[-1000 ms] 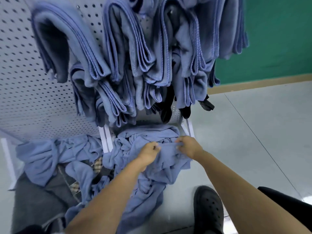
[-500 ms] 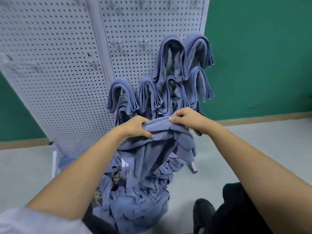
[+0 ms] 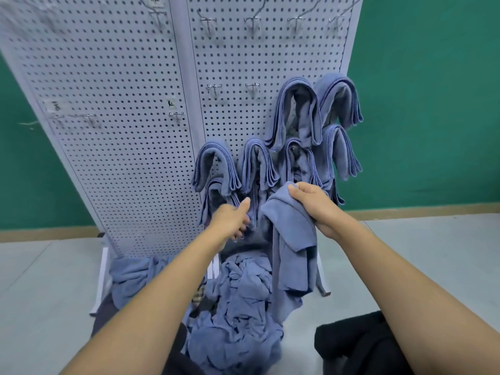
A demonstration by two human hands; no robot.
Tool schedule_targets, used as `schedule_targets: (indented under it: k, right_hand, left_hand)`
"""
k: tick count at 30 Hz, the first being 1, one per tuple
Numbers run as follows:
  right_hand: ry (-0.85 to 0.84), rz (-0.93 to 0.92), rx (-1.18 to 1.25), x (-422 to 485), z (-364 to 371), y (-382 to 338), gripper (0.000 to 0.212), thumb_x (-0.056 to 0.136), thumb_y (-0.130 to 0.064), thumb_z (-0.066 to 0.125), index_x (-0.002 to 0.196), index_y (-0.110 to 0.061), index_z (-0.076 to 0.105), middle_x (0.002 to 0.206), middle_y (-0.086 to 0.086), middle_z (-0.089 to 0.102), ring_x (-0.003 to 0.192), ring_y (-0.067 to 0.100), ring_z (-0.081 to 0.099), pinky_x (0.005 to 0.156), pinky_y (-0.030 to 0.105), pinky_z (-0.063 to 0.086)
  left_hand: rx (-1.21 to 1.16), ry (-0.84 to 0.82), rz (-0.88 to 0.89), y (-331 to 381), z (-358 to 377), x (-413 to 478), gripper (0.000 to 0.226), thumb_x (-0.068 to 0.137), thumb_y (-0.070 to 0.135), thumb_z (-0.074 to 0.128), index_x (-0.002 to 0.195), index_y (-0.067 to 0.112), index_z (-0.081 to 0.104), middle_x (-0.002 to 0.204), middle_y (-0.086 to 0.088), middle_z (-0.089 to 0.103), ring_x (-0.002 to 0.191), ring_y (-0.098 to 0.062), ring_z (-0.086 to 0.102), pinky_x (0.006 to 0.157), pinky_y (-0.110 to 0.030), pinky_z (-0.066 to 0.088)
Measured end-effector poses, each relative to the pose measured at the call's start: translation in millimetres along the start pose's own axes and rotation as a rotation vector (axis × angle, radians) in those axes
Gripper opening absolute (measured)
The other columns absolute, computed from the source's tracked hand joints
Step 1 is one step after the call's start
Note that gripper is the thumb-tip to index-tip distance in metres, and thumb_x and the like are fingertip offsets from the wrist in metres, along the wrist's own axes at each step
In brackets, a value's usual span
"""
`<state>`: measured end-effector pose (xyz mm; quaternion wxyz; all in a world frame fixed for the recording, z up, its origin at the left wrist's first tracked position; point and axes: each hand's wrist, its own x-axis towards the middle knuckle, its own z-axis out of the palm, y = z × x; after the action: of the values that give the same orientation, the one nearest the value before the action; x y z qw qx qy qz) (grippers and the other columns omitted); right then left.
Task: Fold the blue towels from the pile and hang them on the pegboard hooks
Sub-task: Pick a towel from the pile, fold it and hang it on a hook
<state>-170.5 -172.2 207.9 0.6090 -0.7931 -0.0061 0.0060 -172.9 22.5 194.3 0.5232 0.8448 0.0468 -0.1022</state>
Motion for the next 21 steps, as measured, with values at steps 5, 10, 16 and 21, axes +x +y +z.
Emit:
schedule_targets:
  k: [5, 10, 16, 21]
  right_hand:
    - [-0.046, 0.003, 0.003, 0.3, 7.5, -2.8, 0.031, 0.098, -0.027, 0.051, 0.069, -0.022, 0.041, 0.064, -0.001, 0.034, 0.057, 0.011, 0.03, 0.048, 0.021, 0.023]
    - [-0.266, 0.043, -0.078, -10.6, 7.9, -4.5, 0.02, 0.093, -0.027, 0.061, 0.078, -0.014, 0.055, 0.073, 0.005, 0.047, 0.064, 0.012, 0.047, 0.06, 0.024, 0.045]
    - [-0.196, 0.042, -0.241, -15.2, -2.7, -8.6, 0.013, 0.092, -0.023, 0.062, 0.085, -0.014, 0.057, 0.08, 0.003, 0.064, 0.068, 0.015, 0.062, 0.068, 0.026, 0.053]
    - [-0.162, -0.176, -0.299, -9.2, -3.1, -8.1, 0.053, 0.088, 0.003, 0.057, 0.133, -0.021, 0.044, 0.119, -0.002, 0.054, 0.078, 0.017, 0.054, 0.076, 0.025, 0.049]
  left_hand:
    - [-0.352, -0.376, -0.226, -1.3, 14.7, 2.5, 0.064, 0.09, 0.066, 0.041, 0.107, 0.009, 0.063, 0.111, -0.011, 0.067, 0.101, -0.027, 0.064, 0.08, -0.034, 0.054]
    - [-0.636, -0.072, -0.082, 4.7, 20.6, 15.7, 0.019, 0.094, 0.027, 0.059, 0.103, 0.014, 0.068, 0.112, -0.008, 0.068, 0.1, -0.019, 0.062, 0.076, -0.029, 0.049]
    - [-0.294, -0.071, 0.261, 13.9, 5.8, 4.6, 0.014, 0.097, 0.02, 0.053, 0.098, 0.021, 0.067, 0.104, -0.005, 0.07, 0.101, -0.022, 0.064, 0.092, -0.038, 0.051]
    - [-0.079, -0.233, 0.448, 18.9, -5.2, -8.6, 0.019, 0.096, 0.01, 0.054, 0.097, 0.019, 0.071, 0.088, 0.004, 0.07, 0.08, -0.004, 0.06, 0.077, -0.019, 0.048]
